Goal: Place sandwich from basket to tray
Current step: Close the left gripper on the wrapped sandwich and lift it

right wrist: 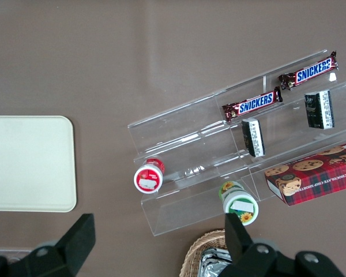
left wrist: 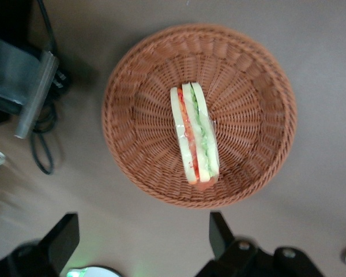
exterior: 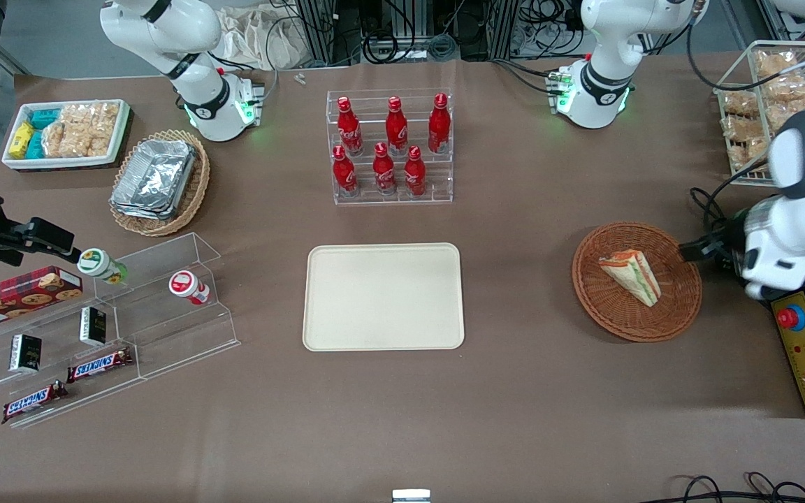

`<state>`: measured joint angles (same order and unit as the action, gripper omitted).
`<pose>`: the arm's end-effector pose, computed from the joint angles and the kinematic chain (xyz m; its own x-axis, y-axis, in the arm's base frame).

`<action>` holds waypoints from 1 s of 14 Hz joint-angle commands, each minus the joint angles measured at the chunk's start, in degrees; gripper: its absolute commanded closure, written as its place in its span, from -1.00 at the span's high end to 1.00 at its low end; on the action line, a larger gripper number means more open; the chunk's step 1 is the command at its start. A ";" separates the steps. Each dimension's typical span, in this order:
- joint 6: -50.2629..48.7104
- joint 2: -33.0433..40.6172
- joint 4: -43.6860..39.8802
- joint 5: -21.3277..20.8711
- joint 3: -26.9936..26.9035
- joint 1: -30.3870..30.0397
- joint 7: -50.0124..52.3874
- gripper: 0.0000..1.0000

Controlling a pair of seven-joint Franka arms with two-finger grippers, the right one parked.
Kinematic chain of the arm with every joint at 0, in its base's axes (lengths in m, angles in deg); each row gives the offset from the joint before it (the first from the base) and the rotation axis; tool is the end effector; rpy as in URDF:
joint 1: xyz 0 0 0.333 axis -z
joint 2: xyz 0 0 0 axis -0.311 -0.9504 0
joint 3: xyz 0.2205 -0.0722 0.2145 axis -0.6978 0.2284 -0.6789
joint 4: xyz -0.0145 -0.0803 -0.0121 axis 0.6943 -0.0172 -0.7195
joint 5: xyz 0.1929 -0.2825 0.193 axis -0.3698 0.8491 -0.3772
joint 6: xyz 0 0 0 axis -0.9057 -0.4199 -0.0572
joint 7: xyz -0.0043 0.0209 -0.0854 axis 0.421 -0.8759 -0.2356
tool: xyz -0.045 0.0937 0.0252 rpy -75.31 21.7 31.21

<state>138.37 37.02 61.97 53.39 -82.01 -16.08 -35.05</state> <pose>0.5747 0.0152 0.4023 0.8367 0.5075 -0.2059 0.4861 -0.8613 -0.1476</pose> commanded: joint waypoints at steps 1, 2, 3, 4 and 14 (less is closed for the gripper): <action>9.25 0.56 8.40 0.34 0.62 0.69 7.59 1.00; 12.93 -0.93 10.33 0.25 0.70 0.77 9.70 1.00; 17.41 -1.72 12.61 0.25 0.71 0.69 12.07 1.00; 21.19 -2.17 15.16 0.25 0.71 0.69 12.70 1.00; 30.73 -5.69 19.32 0.25 1.32 1.39 15.43 -1.00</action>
<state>168.41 29.78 80.49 53.70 -80.56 -15.12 -21.16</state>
